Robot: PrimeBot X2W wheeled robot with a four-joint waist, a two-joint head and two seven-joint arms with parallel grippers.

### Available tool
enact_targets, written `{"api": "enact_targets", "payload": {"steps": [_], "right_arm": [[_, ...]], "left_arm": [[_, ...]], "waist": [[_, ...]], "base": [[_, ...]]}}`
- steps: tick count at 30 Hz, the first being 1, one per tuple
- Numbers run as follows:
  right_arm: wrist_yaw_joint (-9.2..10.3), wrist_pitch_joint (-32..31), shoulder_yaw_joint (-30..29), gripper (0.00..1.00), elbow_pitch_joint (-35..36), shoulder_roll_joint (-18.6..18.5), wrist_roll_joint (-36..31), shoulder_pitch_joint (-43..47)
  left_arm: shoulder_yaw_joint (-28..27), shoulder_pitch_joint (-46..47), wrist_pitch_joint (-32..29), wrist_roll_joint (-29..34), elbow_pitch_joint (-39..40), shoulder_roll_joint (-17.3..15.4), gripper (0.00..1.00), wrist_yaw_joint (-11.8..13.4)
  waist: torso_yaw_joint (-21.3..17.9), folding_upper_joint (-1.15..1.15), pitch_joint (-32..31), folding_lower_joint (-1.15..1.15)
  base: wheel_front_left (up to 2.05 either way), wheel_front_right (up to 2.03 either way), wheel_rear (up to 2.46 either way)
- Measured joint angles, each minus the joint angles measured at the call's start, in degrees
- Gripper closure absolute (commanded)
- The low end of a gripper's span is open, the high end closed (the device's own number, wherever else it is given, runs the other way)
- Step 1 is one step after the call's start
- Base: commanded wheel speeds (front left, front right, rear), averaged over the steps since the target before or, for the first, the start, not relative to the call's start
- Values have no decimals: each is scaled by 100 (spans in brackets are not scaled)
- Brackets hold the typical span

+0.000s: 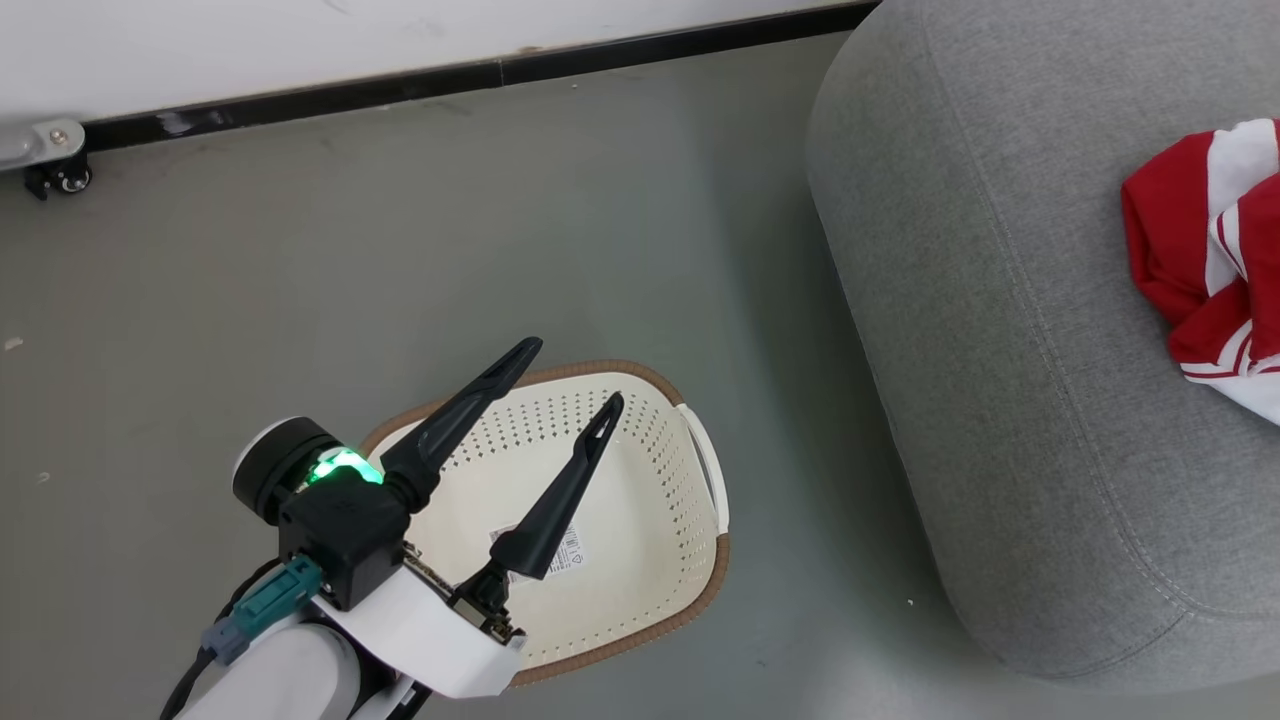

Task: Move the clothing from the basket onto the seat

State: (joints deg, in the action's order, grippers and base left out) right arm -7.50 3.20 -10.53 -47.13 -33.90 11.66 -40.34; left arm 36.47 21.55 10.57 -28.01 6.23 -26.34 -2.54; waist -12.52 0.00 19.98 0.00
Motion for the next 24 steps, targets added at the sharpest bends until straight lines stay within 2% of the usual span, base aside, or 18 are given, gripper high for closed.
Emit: {"api": "enact_targets", "payload": {"steps": [5, 15, 18, 20, 21, 22, 23, 24], "right_arm": [[-1, 0, 125, 100, -171, 278, -118, 190], [-1, 178, 147, 99, -300, 381, -151, 178], [-1, 197, 177, 64, -323, 354, -151, 177], [-1, 244, 220, 53, -323, 337, -151, 177], [-1, 260, 249, 40, -321, 327, -152, 177], [-1, 286, 279, 13, -320, 320, -152, 177], [-1, 286, 314, 0, -316, 314, -152, 177], [-1, 286, 342, 0, -315, 316, -152, 178]], "left_arm": [[-8, 84, 1, 2, 8, 5, 0, -1], [-21, 154, 46, 2, -76, 54, 0, -10], [-21, 154, 63, 1, -121, 100, 0, -26], [-22, 154, 67, 1, -160, 112, 0, -26], [-21, 154, 104, -1, -178, 112, 0, -27], [-22, 154, 108, -7, -194, 115, 0, -45], [-22, 154, 110, -7, -212, 124, 0, -48], [-22, 154, 113, -8, -227, 137, 0, -48]], "waist": [[47, 0, 110, 0], [-16, 0, 163, 0], [-47, 0, 146, 0], [-71, 0, 132, 0], [-84, 0, 124, 0], [-98, 0, 115, 0], [-111, 0, 105, 0], [-127, 0, 95, 0]], "base": [[0, 0, 0], [0, 0, 0], [0, 0, 0], [0, 0, 0], [0, 0, 0], [0, 0, 0], [0, 0, 0], [0, 0, 0]]}}
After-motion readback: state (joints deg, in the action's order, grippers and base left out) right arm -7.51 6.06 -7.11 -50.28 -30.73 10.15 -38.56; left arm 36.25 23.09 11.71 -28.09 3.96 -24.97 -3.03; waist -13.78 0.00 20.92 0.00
